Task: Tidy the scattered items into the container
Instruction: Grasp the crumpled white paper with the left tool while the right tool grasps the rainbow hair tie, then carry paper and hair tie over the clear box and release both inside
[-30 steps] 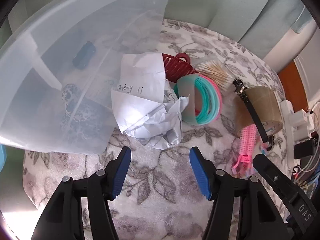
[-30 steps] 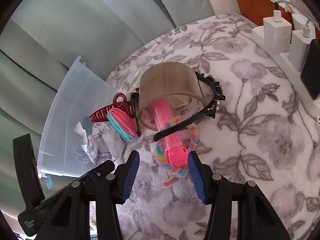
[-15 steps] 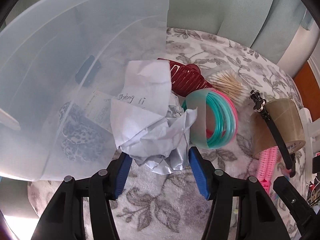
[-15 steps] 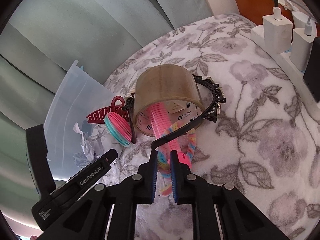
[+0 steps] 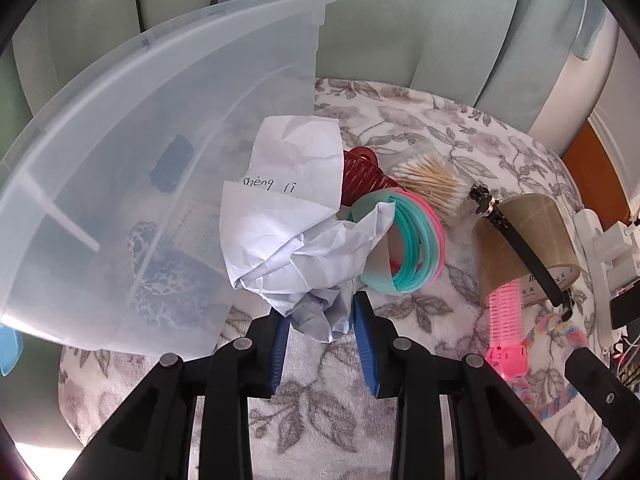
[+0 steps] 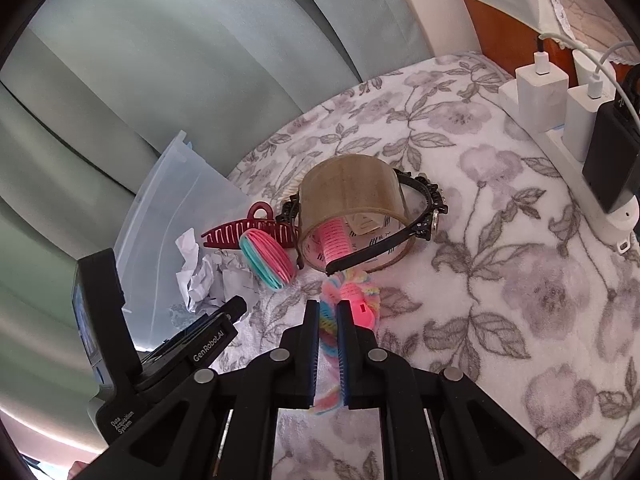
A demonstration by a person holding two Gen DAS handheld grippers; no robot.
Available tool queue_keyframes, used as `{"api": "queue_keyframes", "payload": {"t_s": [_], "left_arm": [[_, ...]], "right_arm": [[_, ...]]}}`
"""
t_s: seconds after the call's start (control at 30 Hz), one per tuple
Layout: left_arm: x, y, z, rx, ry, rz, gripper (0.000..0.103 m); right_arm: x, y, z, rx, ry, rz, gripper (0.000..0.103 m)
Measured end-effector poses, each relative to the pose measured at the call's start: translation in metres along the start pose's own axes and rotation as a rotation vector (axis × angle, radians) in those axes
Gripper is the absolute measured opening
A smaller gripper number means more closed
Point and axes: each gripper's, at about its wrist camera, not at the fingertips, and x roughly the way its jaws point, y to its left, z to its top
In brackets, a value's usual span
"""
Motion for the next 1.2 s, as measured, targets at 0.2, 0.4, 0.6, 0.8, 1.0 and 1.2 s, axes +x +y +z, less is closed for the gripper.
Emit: {"api": "queue_keyframes", "payload": {"t_s": [0.2, 0.4, 0.6, 0.8, 1.0, 1.2], "left_arm": [[-0.030, -0.001, -0.014, 0.005, -0.031, -0.047, 0.032], [-0.064, 0.002, -0.017, 0.021, -0.073, -0.109, 0.032], [-0.096, 0.001, -0.015, 0.056, -0.124, -0.174, 0.032], [-0.131, 0.003, -0.010, 0.101, -0.197, -0.225, 0.032], [-0.169, 0.014, -0.005, 0.112, -0.298, -0.261, 0.032], [-0.194, 0.041, 0.005, 0.077, -0.380, -0.284, 0.032]], "right_arm": [[-0.020, 0.010, -0.002, -0.020, -0.039, 0.019, 0.009], [-0.043, 0.023, -0.003, -0.045, -0.087, 0.028, 0.009], [-0.066, 0.037, -0.003, -0.068, -0.139, 0.027, 0.009], [-0.087, 0.057, 0.001, -0.097, -0.192, 0.038, 0.009], [-0.112, 0.090, 0.009, -0.156, -0.264, 0.062, 0.009], [-0.129, 0.126, 0.016, -0.206, -0.308, 0.104, 0.009]]}}
